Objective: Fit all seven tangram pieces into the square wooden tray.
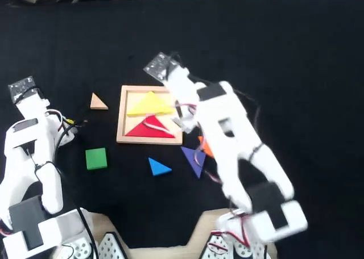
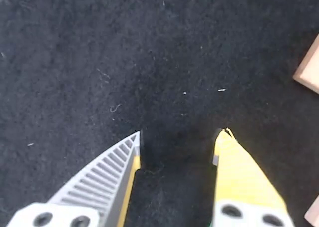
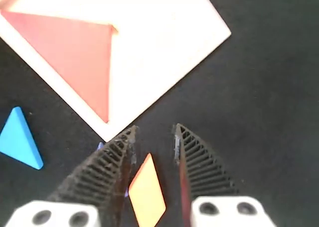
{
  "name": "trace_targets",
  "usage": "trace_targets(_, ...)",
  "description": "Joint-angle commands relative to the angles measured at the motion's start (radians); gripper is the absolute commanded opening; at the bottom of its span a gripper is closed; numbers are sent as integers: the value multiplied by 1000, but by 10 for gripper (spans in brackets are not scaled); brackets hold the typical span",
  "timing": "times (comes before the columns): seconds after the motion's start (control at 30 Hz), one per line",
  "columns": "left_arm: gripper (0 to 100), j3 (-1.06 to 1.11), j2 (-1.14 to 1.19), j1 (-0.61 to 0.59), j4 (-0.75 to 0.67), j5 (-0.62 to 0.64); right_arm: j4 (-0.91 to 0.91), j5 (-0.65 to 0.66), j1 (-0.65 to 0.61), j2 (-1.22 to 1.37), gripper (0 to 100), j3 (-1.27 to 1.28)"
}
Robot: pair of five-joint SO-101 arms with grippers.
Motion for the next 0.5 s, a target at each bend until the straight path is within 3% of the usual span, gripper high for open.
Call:
trace_targets(0.0,239,-2,-5,-7,-14,5,92,55,-32,113,123,-217)
trace_targets(0.23,239,1,-6,-10,-14,5,247,265,-118,243,123,-489)
trace_targets(0.47,239,1,-6,-13,-14,5,319,292,-112,360,124,-713)
